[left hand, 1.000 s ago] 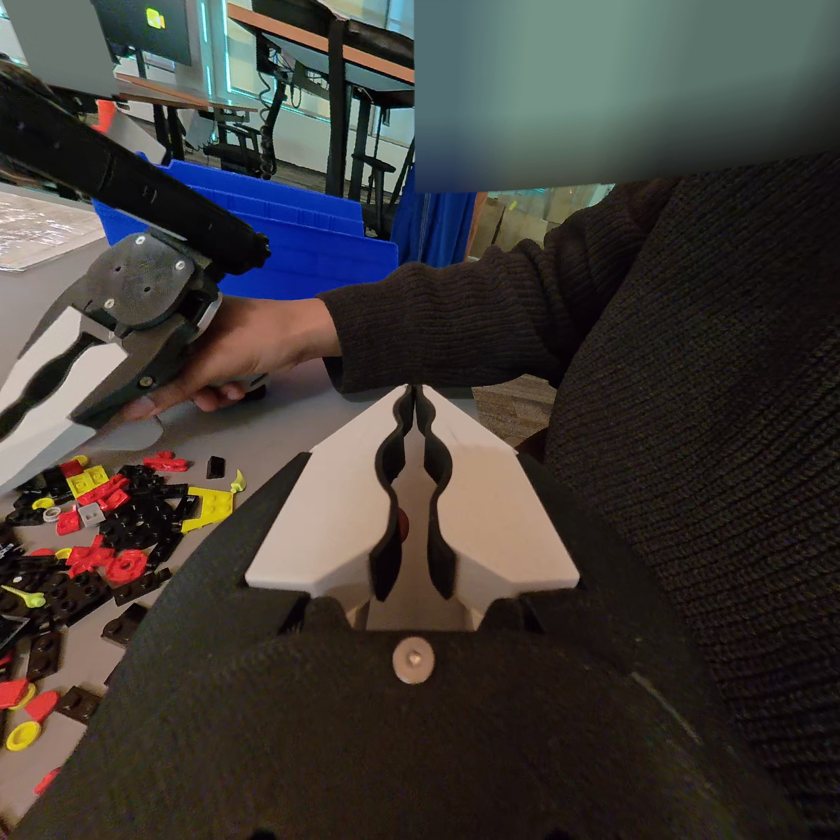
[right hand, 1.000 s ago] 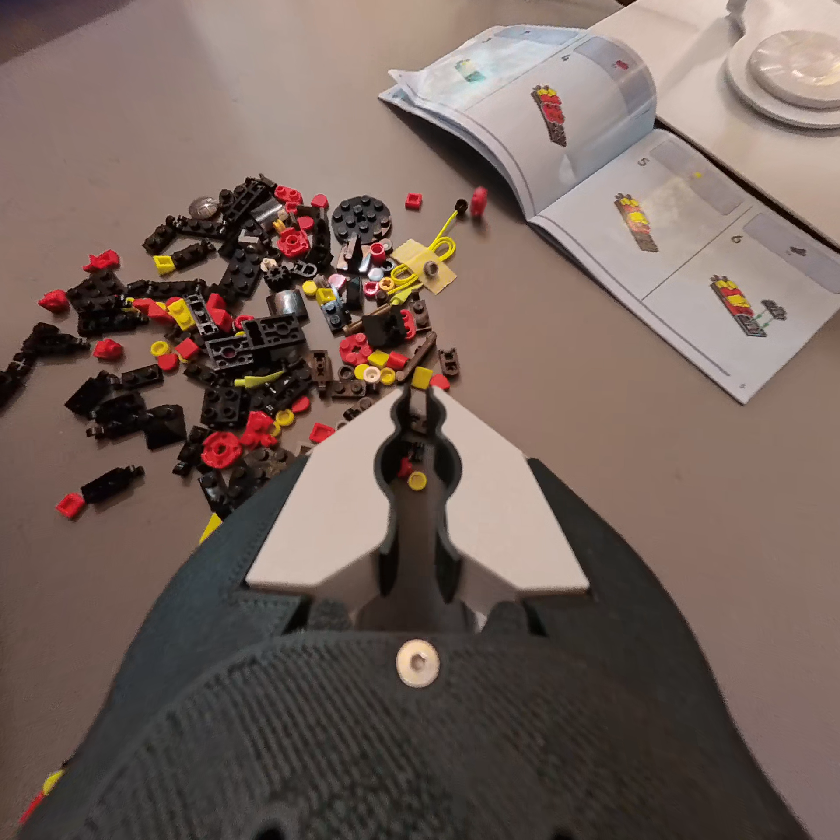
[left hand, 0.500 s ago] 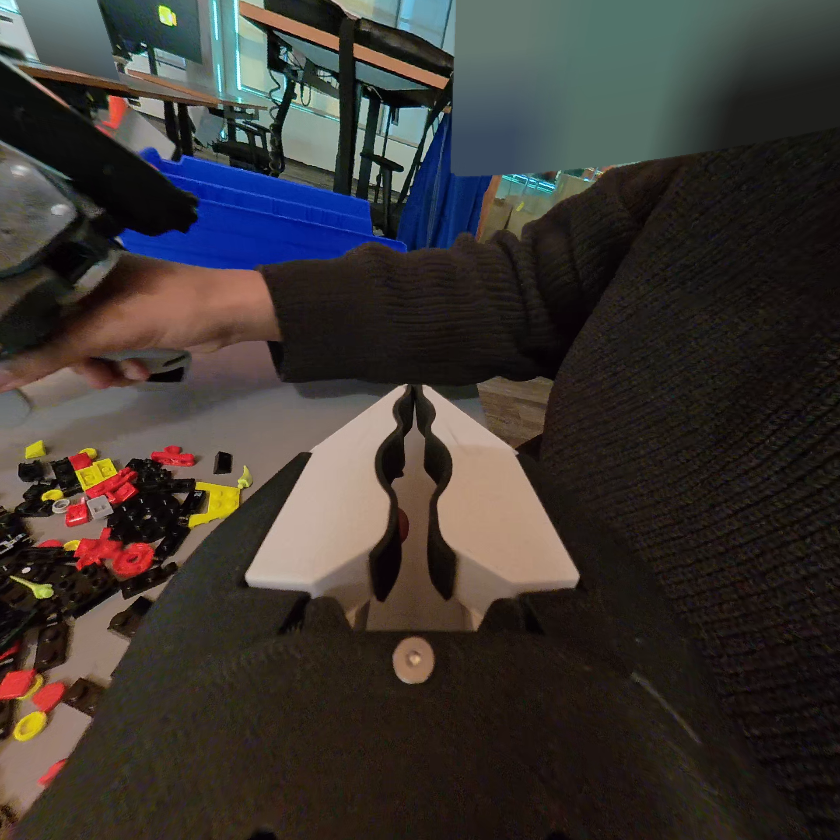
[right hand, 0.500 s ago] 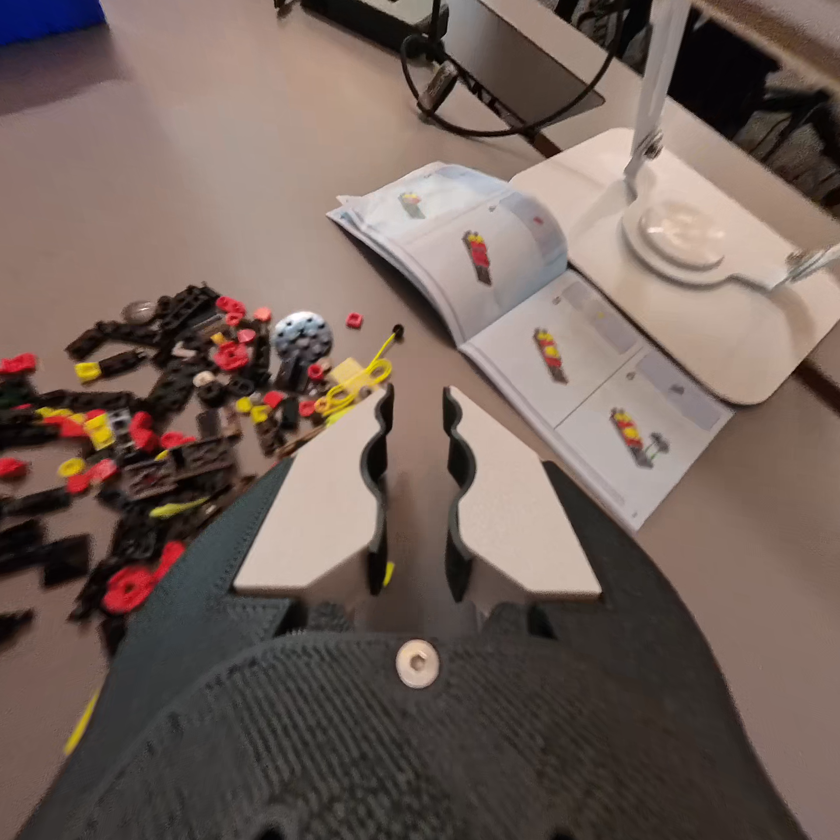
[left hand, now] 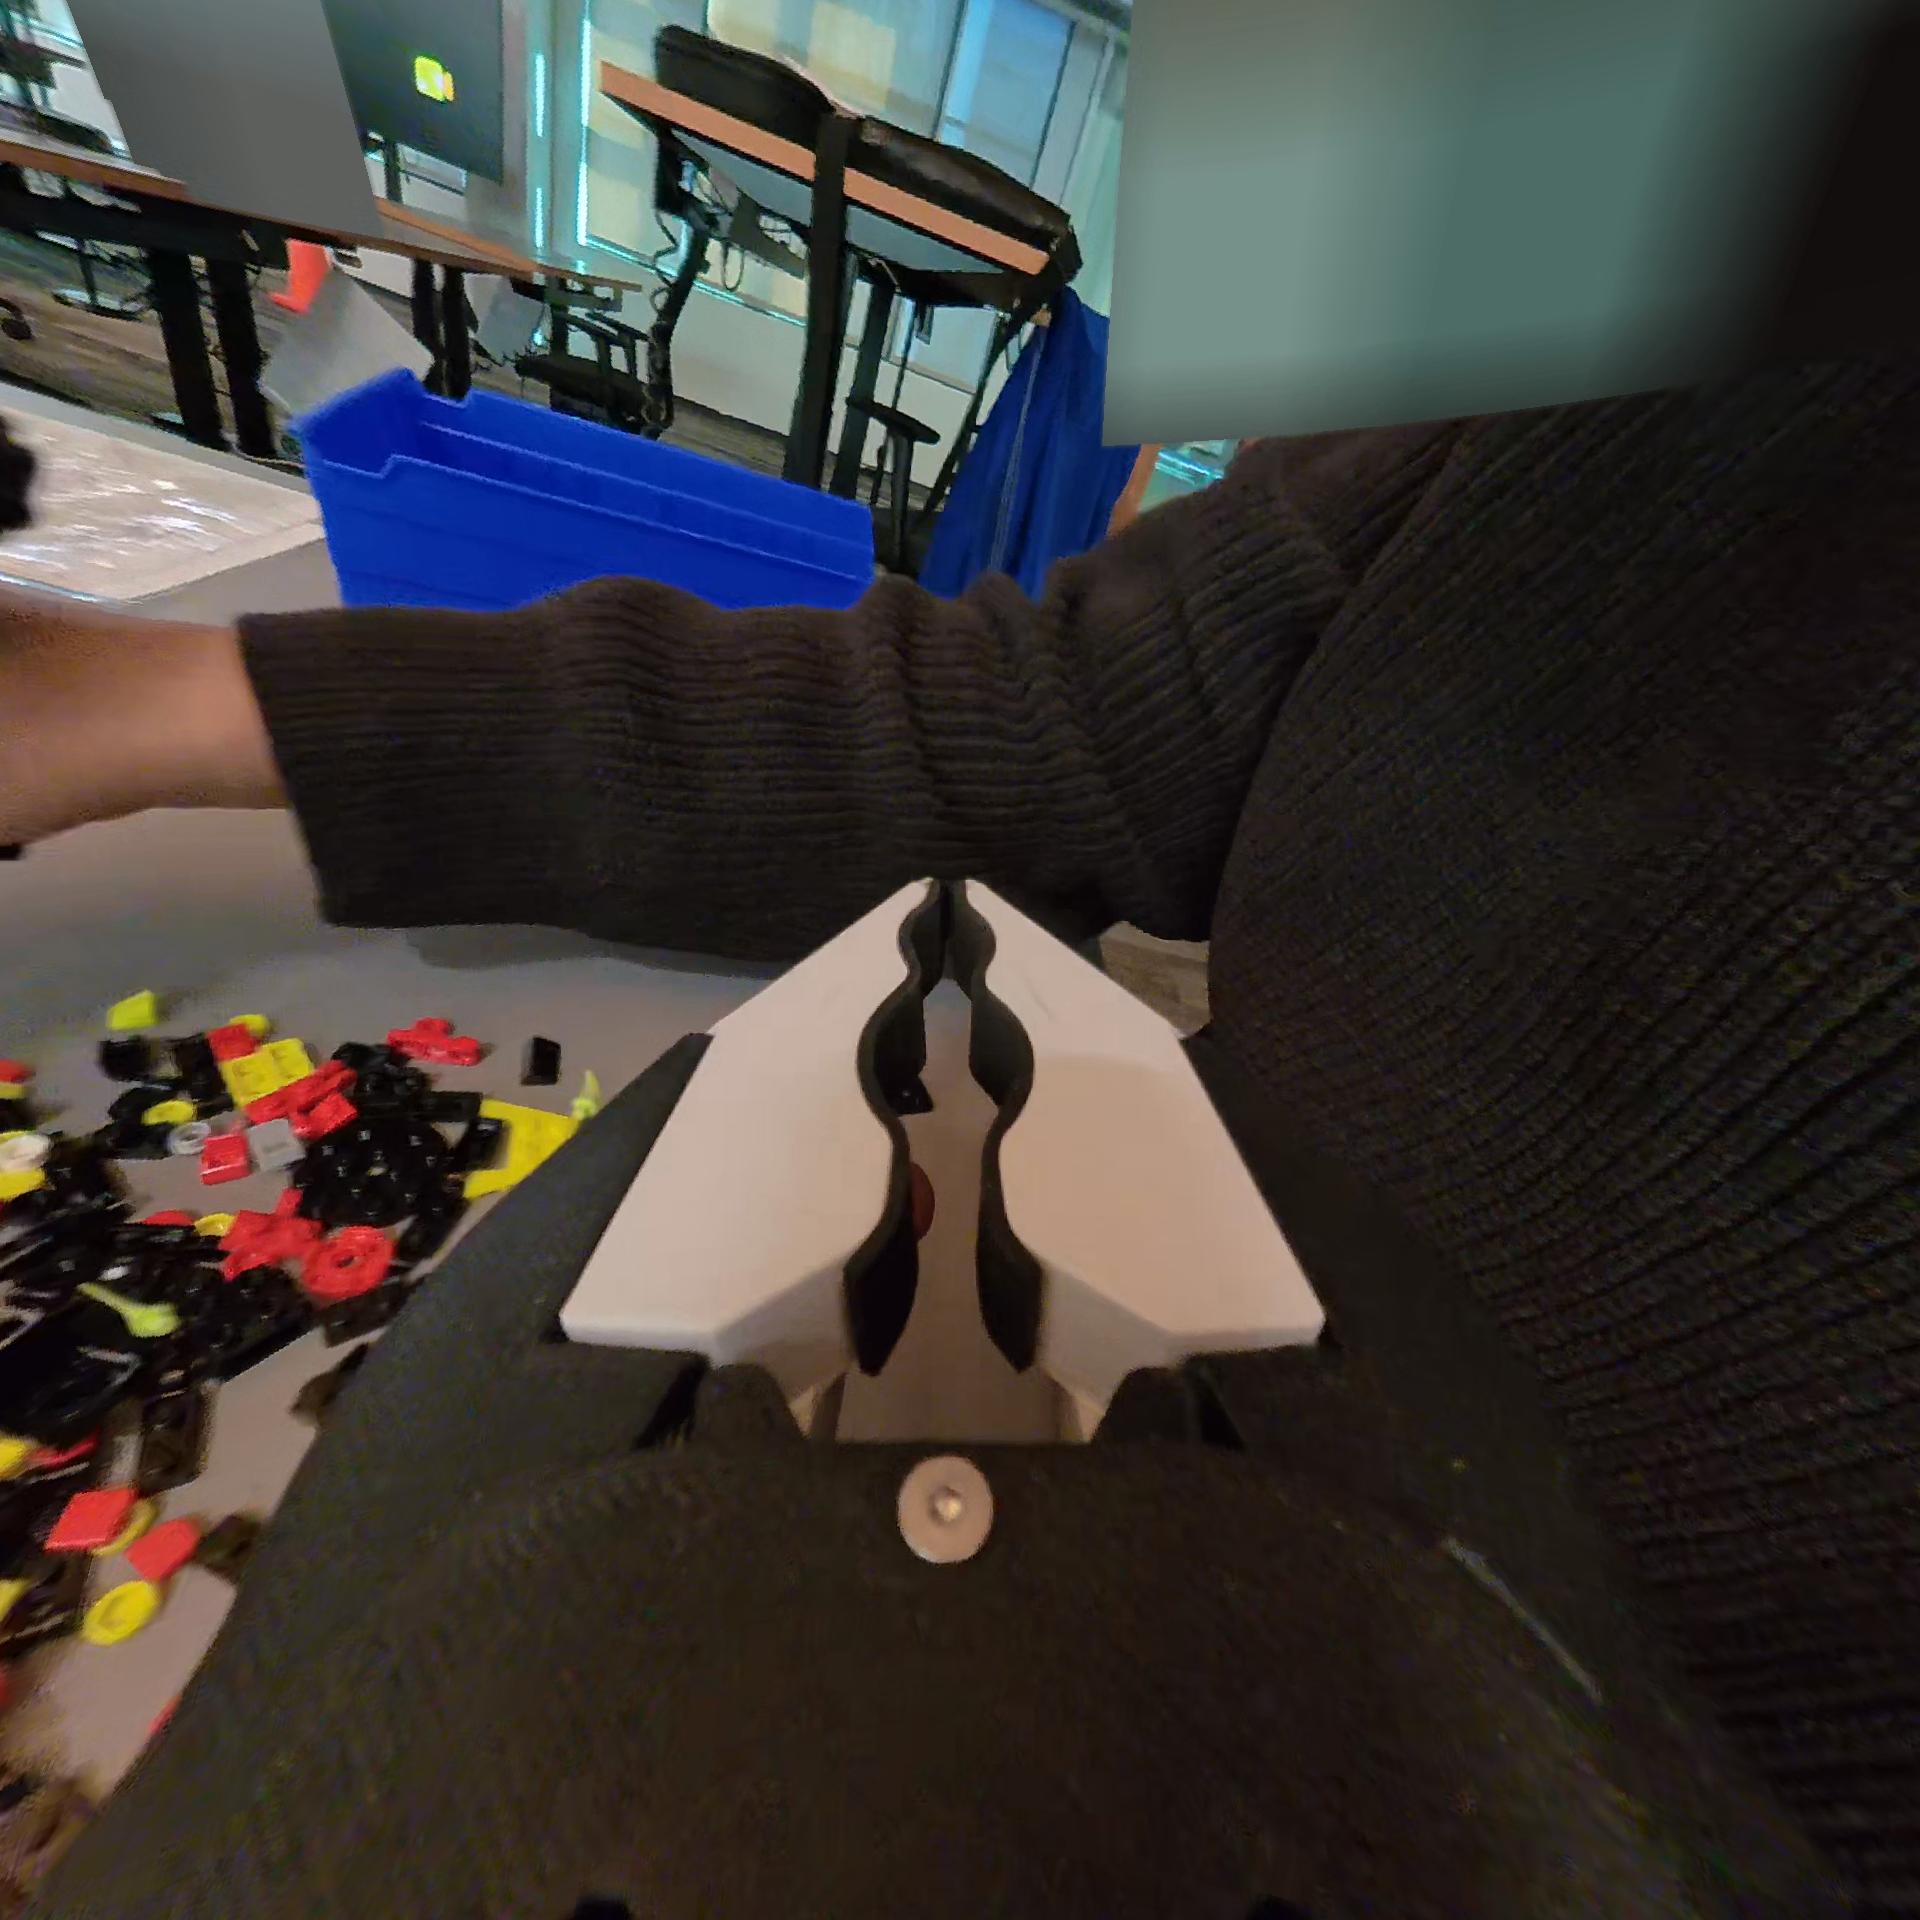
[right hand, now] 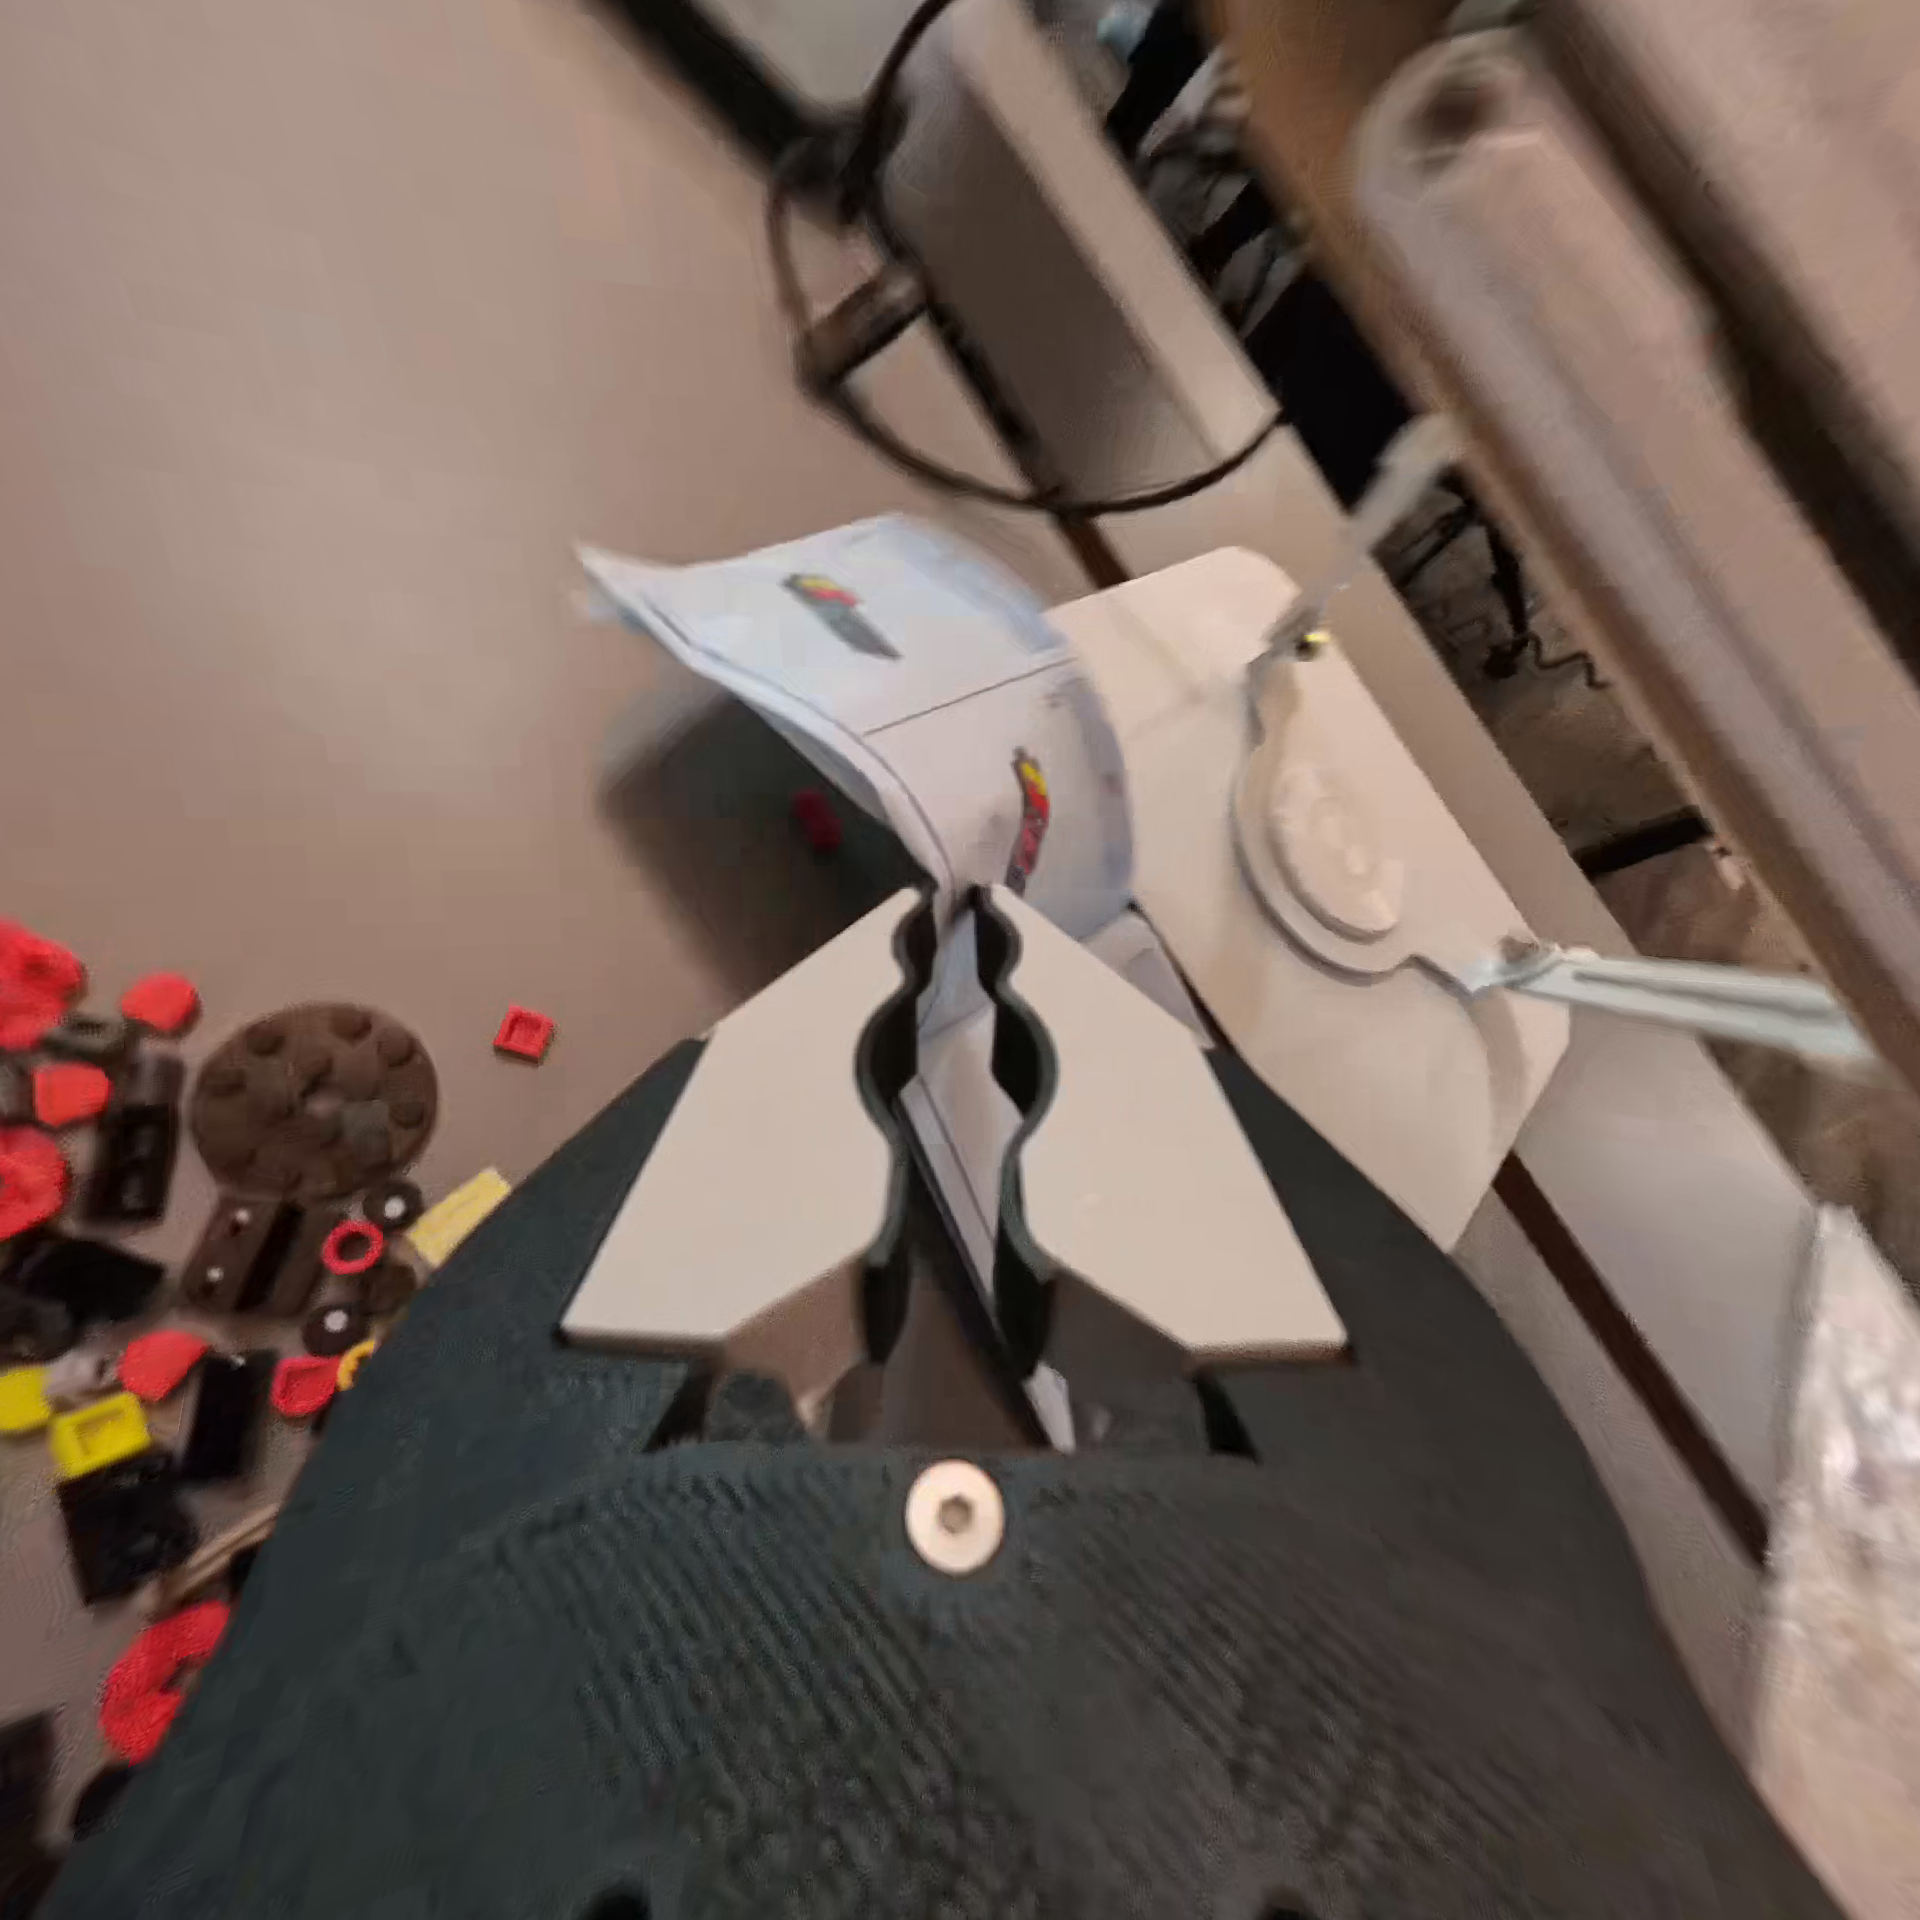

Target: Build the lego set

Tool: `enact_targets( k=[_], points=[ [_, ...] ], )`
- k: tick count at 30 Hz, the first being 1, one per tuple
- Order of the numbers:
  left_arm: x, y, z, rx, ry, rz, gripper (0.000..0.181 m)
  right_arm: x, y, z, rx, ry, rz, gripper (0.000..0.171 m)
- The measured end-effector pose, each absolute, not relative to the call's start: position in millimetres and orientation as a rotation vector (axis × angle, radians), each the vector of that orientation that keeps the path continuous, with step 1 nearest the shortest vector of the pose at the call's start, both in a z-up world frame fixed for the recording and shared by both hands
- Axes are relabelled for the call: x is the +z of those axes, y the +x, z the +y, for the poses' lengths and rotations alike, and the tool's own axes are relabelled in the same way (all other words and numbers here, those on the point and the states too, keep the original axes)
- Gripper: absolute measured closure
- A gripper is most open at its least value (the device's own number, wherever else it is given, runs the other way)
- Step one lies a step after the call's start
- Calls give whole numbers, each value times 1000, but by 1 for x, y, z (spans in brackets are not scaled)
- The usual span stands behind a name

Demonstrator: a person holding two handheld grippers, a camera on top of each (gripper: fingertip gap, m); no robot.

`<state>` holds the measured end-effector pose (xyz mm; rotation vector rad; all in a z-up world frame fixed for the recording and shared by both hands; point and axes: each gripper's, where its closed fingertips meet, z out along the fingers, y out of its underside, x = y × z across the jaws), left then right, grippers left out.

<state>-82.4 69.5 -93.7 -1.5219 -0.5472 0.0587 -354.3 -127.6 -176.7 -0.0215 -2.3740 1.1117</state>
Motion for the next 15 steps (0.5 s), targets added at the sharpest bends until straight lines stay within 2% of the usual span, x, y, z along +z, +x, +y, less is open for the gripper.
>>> enact_targets(
  k=[1,4,6,7,12,13,14,15],
  points=[
    [-93,-87,65,87,-1524,-557,181,-166,-359,-123,1208,-114,-2354,168],
    [-92,-130,28,338,-1542,-696,181,-142,-372,-103,1442,-369,-2321,171],
    [-110,-172,-17,531,-1622,-879,181,-136,-378,-93,1531,-466,-2317,171],
    [-123,-190,-39,593,-1687,-954,174,-135,-381,-89,1550,-495,-2314,171],
    [-180,-283,-128,709,-1971,-1141,113,-138,-384,-88,1587,-562,-2318,171],
    [-190,-298,-137,691,-2031,-1145,108,-139,-383,-89,1592,-566,-2324,171],
    [-197,-312,-145,679,-2066,-1147,112,-140,-382,-89,1591,-565,-2328,171],
    [-203,-323,-148,646,-2091,-1130,125,-140,-381,-89,1585,-560,-2331,171]
  ],
)
